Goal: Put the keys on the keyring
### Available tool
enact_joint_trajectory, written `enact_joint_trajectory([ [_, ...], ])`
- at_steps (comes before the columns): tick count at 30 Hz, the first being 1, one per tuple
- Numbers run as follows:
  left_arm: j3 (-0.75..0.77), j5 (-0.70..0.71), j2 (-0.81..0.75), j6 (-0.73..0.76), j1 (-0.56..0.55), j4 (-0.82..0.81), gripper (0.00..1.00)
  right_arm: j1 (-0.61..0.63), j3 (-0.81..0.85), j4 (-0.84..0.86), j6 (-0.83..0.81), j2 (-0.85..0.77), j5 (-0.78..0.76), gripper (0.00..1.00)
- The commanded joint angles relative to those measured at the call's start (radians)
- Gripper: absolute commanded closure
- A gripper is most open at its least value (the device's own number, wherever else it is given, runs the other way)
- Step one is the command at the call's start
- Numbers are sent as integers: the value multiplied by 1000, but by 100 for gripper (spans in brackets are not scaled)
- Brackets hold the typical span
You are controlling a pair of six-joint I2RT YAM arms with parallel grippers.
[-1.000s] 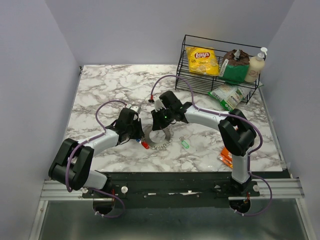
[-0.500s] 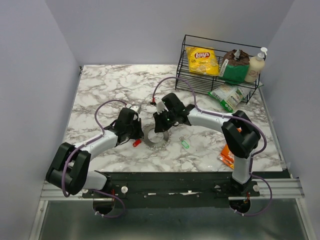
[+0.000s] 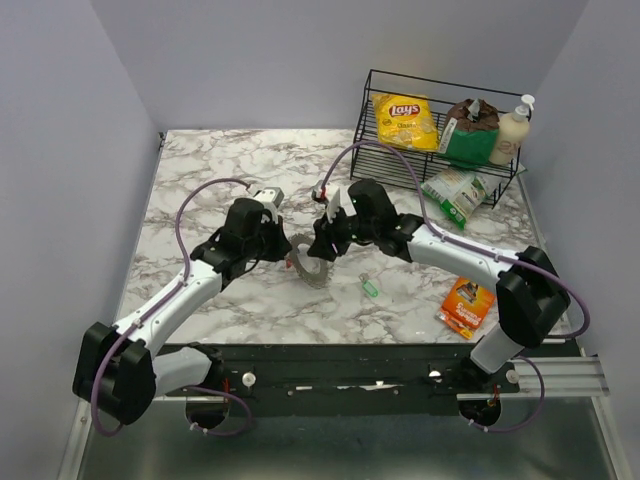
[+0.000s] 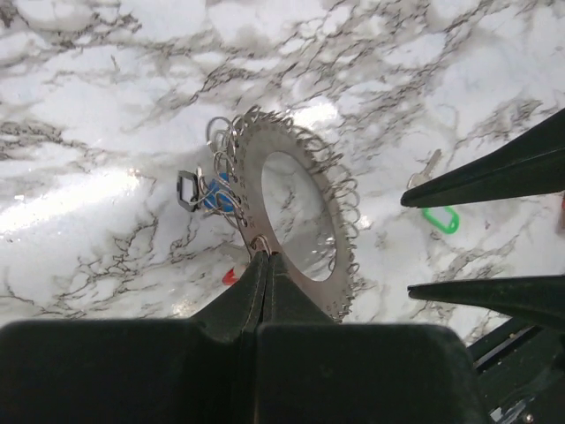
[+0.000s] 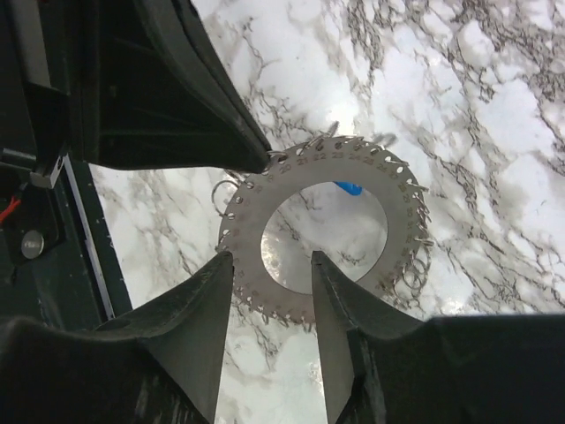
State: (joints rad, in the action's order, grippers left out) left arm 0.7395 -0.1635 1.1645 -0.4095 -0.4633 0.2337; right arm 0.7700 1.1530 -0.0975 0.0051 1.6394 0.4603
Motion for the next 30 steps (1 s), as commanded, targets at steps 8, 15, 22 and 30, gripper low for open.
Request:
enact_joint_trajectory([
  [8, 138, -93, -94, 78, -8, 150, 100, -5, -133, 173, -88, -150, 115, 26],
  [15, 198, -214, -143, 175, -8, 203, 100, -5, -193, 217, -125, -259, 167, 12],
  [22, 251, -375, -193, 337, -9, 295, 100, -5, -213, 239, -140, -355, 238, 9],
  [30, 259, -665, -264, 463, -9, 325, 100, -6, -197, 236, -142, -444, 394, 12],
])
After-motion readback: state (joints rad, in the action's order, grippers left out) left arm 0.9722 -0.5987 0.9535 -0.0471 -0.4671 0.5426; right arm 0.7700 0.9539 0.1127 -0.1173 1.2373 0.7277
